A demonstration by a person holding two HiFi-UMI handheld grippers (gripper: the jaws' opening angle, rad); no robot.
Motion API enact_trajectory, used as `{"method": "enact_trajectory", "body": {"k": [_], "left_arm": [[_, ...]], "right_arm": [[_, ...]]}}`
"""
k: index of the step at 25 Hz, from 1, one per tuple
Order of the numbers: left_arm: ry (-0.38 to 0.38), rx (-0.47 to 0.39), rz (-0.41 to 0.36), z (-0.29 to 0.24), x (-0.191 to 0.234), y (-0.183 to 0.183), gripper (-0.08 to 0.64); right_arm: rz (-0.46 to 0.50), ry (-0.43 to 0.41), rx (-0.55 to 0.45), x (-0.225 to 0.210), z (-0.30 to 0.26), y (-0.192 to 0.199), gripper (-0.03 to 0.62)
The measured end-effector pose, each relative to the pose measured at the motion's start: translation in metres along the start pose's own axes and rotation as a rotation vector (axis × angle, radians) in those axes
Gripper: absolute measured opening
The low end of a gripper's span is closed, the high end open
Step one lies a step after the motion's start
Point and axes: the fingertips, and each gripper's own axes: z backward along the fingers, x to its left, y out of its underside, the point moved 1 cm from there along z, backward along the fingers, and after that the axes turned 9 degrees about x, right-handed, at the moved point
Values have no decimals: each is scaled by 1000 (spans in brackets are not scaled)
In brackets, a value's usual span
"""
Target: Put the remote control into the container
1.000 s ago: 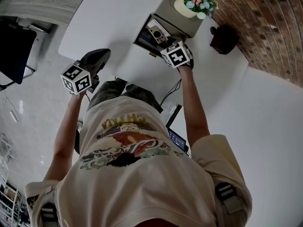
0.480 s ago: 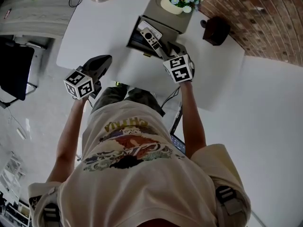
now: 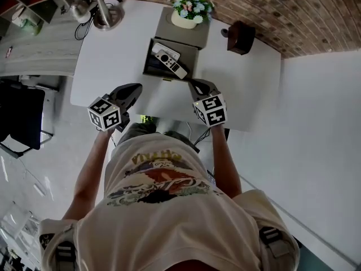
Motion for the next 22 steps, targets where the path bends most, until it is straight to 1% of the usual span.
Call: {"method": "enact_trajectory", "body": {"k": [4, 9, 12, 17, 22], "left_arm": [[18, 0, 29, -6, -15, 2, 5], [27, -9, 97, -13, -39, 12, 5], [23, -21, 121, -13, -58, 20, 5], [9, -18, 102, -10, -92, 31, 5], [-25, -37, 66, 3, -124, 41, 6]], "right_arm": [[-55, -40, -26, 10, 15, 17, 23], [-117, -91, -89, 25, 38, 34, 23], [-130, -114, -109, 33, 48, 47, 23], [-134, -149, -156, 45, 67, 61, 23], [-135, -187, -225, 60, 90, 70, 23]]}}
